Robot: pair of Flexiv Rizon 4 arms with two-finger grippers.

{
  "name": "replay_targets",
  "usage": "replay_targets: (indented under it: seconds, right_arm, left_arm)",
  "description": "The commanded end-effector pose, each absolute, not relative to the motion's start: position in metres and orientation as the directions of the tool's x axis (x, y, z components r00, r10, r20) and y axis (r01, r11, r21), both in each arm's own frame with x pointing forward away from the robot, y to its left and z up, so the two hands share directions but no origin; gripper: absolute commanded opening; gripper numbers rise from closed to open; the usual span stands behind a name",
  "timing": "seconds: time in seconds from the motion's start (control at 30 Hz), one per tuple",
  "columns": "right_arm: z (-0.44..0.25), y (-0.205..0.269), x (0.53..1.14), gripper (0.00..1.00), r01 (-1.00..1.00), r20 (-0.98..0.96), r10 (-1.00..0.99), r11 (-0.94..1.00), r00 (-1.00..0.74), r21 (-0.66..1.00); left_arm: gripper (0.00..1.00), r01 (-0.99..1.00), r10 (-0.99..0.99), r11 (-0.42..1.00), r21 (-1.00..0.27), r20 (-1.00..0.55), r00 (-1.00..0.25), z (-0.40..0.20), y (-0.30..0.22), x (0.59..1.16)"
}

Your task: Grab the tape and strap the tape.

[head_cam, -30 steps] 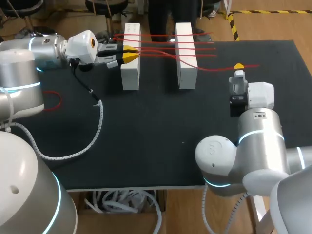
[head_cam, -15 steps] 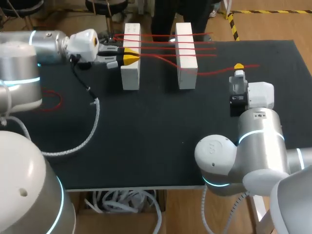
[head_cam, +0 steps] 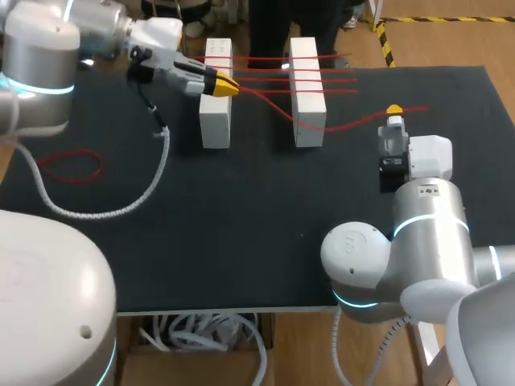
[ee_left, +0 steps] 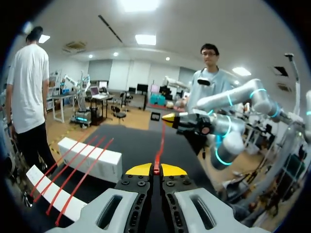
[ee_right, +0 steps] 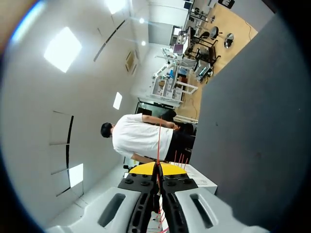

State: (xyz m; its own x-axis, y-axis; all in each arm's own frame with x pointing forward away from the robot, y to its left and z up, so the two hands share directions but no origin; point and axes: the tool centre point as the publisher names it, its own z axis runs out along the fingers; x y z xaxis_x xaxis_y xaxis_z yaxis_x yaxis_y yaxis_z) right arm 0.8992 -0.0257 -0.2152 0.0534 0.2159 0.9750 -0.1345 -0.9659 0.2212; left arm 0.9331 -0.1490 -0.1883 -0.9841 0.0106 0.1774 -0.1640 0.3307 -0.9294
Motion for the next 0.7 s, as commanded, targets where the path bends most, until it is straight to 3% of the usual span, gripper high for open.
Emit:
replay_targets:
  seconds: [0.03,0.3,0.7]
  right_arm:
    - [-0.213,-0.026,0.900,0.00,-0.133,0.974,0.217,-0.966,0.060,0.223]
    - [-0.213,-0.026,0.900,0.00,-0.133,0.974,0.217,-0.966,0.060,0.223]
    - [-0.213,-0.026,0.900,0.00,-0.133,0.974,0.217,-0.966,0.060,0.223]
  left_arm:
    - [0.00,-0.306,-0.201,0.887,-0.345,0.310,-0.929,-0.181,-0.151,0.931]
    - [0.00,-0.306,-0.201,0.887,-0.345,0.310,-0.929,-0.181,-0.151,0.931]
    - [0.00,-0.010,-0.013,0.948,-0.318,-0.006,-1.000,-0.177,-0.174,0.930]
